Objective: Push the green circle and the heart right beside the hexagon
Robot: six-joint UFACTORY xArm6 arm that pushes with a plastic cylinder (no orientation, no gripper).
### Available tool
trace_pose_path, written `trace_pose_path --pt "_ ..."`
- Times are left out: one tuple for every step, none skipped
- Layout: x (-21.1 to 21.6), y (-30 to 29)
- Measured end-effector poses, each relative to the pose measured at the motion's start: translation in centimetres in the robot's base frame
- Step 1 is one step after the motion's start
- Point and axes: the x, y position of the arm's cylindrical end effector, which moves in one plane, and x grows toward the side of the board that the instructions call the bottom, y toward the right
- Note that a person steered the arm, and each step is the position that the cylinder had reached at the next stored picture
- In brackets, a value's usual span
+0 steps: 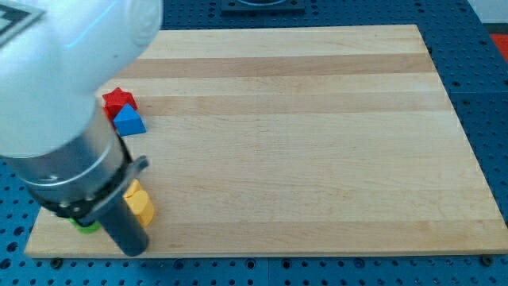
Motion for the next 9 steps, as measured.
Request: trace_pose_path --pt "0.1 -2.5" --pt "0.0 -4.5" --pt "0.1 -8.1" --pt "-0.4 -11.4" --pt "-1.7 -11.4" --pt "-3.3 -9.8" --pt "-3.7 -7.9" --pt "-2.4 -7.7" --pt "-0.1 -8.5"
